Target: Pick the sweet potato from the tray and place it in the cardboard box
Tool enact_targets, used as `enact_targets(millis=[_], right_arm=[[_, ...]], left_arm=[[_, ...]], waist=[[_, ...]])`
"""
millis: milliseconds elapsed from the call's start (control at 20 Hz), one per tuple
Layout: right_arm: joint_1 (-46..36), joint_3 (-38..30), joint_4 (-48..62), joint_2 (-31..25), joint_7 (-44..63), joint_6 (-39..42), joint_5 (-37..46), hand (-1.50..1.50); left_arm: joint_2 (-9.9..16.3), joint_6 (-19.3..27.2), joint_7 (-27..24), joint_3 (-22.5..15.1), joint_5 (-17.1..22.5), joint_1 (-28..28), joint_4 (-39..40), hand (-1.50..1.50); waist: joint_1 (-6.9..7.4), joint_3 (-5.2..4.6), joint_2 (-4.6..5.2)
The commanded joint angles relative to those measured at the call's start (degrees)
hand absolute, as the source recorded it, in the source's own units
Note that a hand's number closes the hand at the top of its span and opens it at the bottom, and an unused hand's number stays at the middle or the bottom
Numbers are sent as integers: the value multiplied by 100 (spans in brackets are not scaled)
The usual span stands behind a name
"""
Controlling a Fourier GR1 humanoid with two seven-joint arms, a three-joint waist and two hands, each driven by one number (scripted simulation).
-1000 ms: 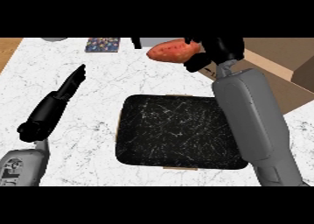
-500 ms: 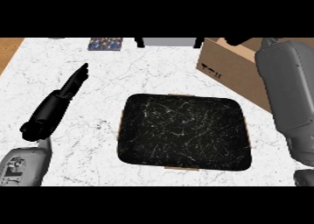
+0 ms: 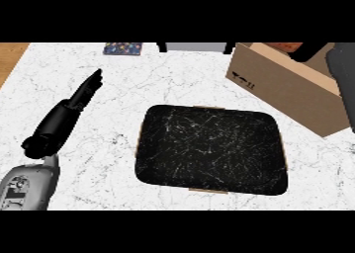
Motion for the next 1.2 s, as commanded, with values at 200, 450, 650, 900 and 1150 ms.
enact_targets(millis=[200, 450, 650, 900, 1150], right_arm=[[-161, 224, 1334, -643, -526, 800, 344, 150], [-92, 201, 1662, -810, -1702, 1278, 217, -150], [-205, -261, 1629, -731, -2224, 964, -239, -150], [-413, -2070, 1716, -705, -2388, 907, -2015, -150], [-523, -3127, 2078, -862, -1679, 802, -2999, -150]], left_arm=[[82, -121, -57, 54, 40, -70, 71, 0], [173, -204, 36, 199, 185, -46, -101, 0], [42, -188, 131, 83, 161, -155, -63, 0], [76, -58, -61, 113, 10, -19, 32, 0], [-122, 22, 68, -120, -103, 25, -110, 0]], waist=[[64, 2, 27], [78, 9, 19], [76, 14, 29], [-1, 38, 17], [46, 19, 24]])
